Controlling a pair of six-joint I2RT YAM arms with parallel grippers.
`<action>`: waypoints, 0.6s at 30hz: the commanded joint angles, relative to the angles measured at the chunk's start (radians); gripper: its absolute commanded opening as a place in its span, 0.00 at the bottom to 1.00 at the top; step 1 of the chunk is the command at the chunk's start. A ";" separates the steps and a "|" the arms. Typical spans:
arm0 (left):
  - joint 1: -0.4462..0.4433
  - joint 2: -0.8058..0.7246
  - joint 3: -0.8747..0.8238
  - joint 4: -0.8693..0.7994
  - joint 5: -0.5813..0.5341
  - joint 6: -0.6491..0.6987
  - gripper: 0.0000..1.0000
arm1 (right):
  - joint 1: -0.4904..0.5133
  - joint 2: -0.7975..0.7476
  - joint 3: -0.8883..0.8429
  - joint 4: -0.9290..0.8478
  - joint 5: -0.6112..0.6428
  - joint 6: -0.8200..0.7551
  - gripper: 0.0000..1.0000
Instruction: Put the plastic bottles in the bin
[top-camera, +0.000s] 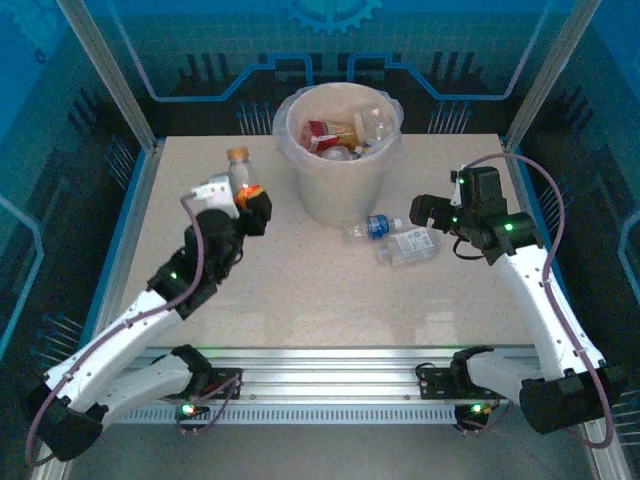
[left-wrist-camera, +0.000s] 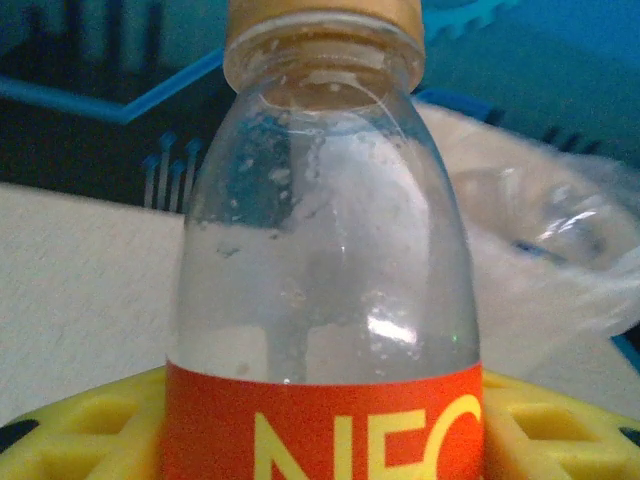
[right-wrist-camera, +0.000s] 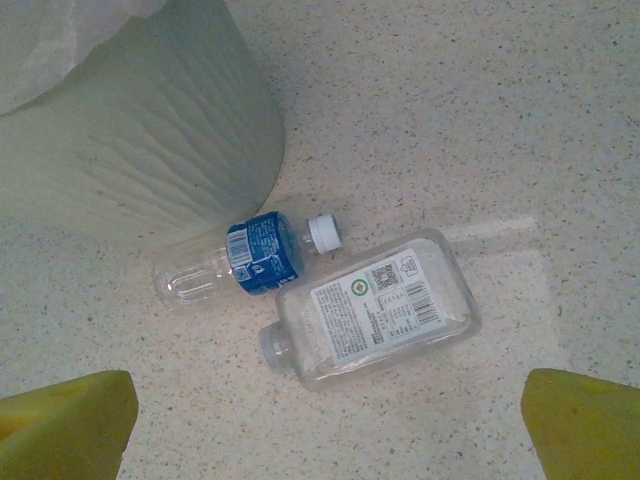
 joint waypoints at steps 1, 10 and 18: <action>0.058 0.098 0.189 -0.080 0.257 0.166 0.34 | -0.015 -0.010 -0.001 0.017 -0.022 0.019 1.00; 0.200 0.443 0.619 -0.165 0.574 0.248 0.35 | -0.015 -0.018 -0.001 0.001 -0.025 0.022 1.00; 0.240 0.684 0.881 -0.198 0.694 0.240 0.36 | -0.014 -0.015 -0.003 -0.011 -0.020 0.019 1.00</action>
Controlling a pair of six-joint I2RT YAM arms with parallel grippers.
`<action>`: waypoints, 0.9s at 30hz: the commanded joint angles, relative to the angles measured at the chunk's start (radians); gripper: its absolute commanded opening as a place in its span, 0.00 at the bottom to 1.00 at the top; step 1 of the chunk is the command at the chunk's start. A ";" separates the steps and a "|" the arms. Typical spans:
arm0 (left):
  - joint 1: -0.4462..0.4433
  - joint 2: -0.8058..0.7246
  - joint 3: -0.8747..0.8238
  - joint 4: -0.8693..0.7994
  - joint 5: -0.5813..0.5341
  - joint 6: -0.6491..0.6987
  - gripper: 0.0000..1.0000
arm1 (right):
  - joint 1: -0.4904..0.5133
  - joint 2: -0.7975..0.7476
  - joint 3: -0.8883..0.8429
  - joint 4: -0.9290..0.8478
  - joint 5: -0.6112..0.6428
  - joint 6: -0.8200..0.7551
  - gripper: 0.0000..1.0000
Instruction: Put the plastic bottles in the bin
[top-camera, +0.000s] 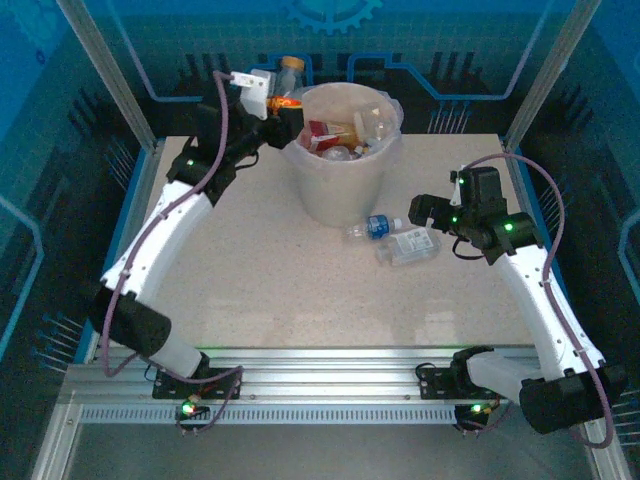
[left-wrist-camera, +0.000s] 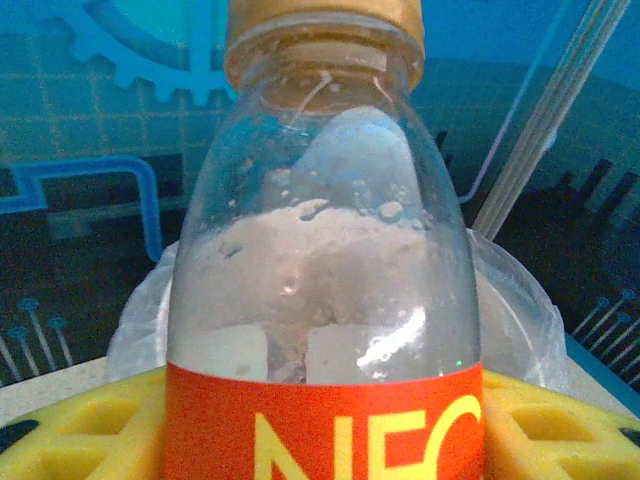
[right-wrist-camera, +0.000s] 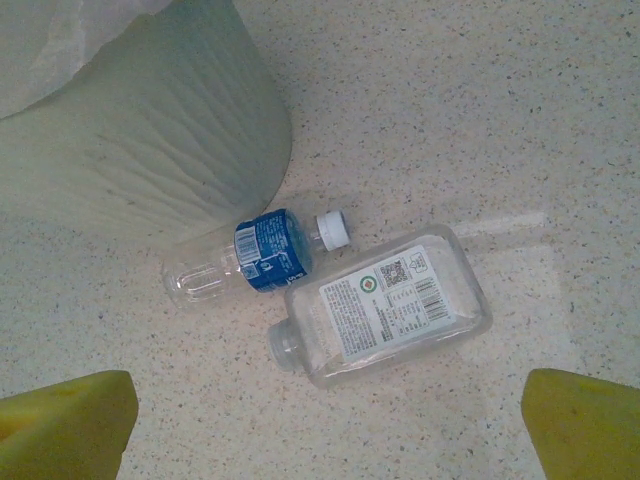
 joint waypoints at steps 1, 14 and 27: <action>0.005 0.072 0.114 -0.032 0.114 0.016 0.36 | -0.014 -0.014 -0.004 -0.009 -0.006 0.008 1.00; -0.003 0.439 0.506 -0.194 0.250 -0.048 0.38 | -0.013 0.011 -0.032 -0.012 -0.003 0.030 1.00; -0.033 0.594 0.661 -0.371 0.196 -0.042 0.47 | -0.014 0.033 -0.041 -0.011 0.006 0.037 1.00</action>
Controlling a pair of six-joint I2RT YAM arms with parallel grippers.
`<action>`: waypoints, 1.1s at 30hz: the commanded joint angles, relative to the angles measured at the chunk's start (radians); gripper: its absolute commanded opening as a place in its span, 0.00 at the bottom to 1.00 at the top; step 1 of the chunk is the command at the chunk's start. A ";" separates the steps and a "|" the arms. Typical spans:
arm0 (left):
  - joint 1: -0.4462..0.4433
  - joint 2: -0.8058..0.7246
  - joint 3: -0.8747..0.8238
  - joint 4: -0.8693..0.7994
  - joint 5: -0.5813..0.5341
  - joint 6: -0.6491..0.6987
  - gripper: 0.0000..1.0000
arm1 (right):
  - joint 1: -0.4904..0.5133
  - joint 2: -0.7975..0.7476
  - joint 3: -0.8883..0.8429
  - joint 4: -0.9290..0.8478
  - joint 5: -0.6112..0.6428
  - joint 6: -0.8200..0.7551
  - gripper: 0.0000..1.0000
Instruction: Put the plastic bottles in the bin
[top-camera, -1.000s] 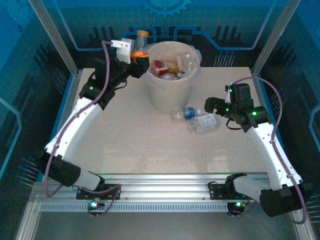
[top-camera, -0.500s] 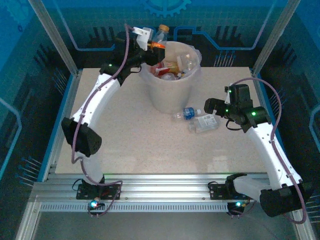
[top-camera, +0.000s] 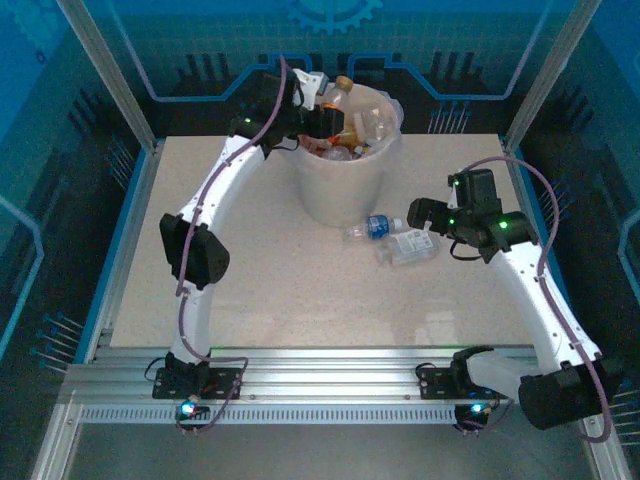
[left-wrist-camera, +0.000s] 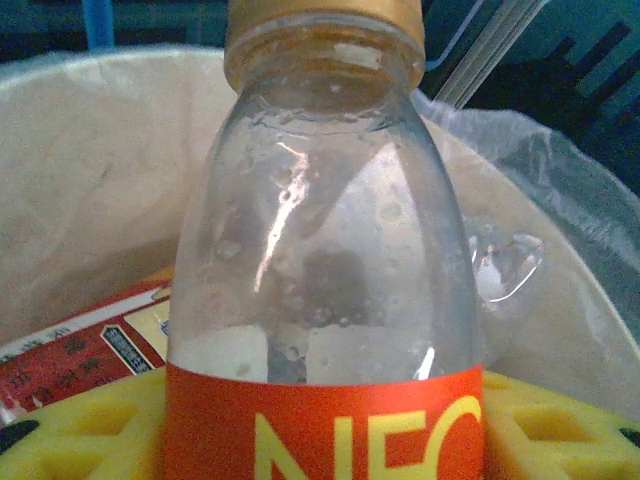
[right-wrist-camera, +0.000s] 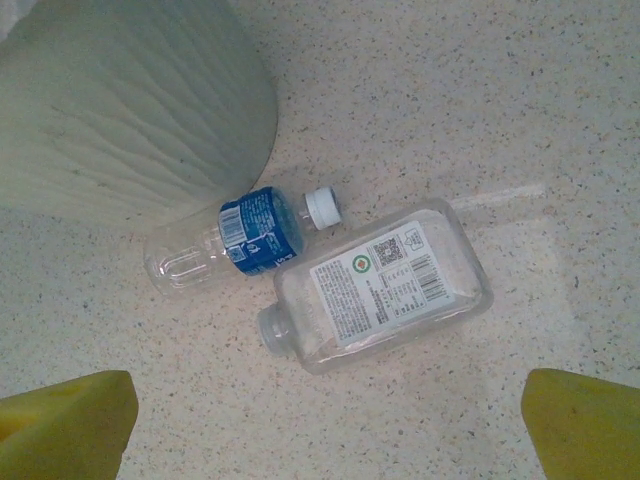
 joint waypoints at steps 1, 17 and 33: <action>-0.017 0.015 0.051 -0.041 -0.010 0.007 0.50 | -0.014 0.012 -0.013 -0.002 0.008 0.014 1.00; -0.040 0.039 0.092 -0.036 -0.006 -0.009 0.86 | -0.014 0.015 -0.018 0.001 -0.002 0.014 1.00; -0.098 -0.096 0.018 0.034 -0.175 0.068 0.90 | -0.015 0.023 -0.034 0.002 0.029 0.013 1.00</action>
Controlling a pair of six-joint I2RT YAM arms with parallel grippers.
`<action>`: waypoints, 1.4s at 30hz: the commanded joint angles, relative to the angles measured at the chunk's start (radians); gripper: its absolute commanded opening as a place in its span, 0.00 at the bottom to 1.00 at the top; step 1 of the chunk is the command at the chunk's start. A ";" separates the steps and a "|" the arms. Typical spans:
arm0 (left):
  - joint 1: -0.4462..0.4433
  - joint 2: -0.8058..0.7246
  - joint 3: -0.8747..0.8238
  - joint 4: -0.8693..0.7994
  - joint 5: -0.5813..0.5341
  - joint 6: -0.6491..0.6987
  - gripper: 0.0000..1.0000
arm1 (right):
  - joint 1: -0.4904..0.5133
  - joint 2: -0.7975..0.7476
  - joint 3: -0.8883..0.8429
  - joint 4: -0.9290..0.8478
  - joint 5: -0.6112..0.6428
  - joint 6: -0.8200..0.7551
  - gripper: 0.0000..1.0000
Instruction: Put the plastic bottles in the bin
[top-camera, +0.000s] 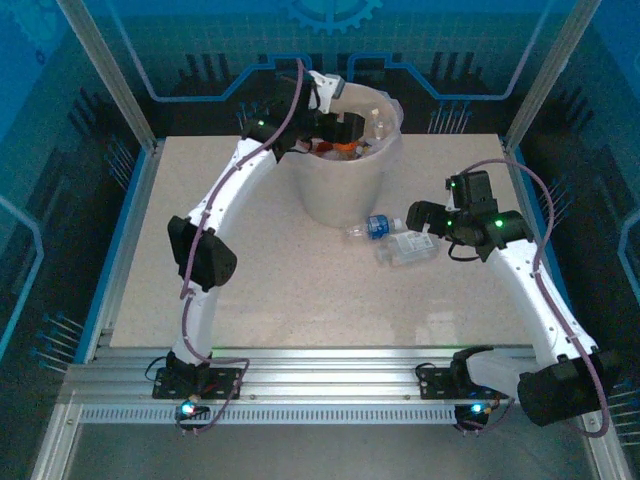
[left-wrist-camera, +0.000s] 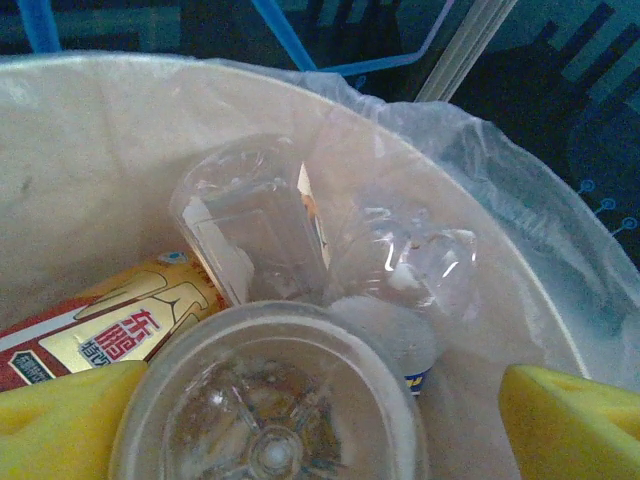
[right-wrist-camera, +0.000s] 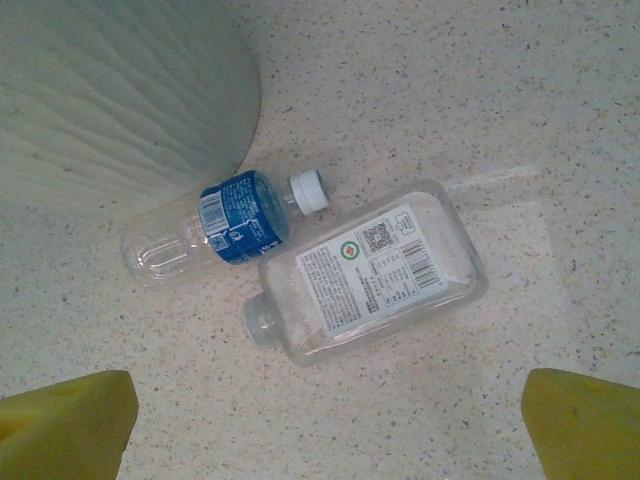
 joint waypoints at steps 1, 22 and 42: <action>-0.028 -0.113 -0.053 0.073 -0.121 0.057 0.88 | -0.015 0.009 -0.011 0.002 0.020 0.008 1.00; -0.058 -0.124 -0.188 0.160 -0.357 0.125 0.39 | -0.016 0.042 -0.005 0.004 0.022 0.005 1.00; -0.052 -0.135 -0.220 0.156 -0.423 0.120 0.47 | -0.113 0.132 -0.029 0.052 0.008 0.016 1.00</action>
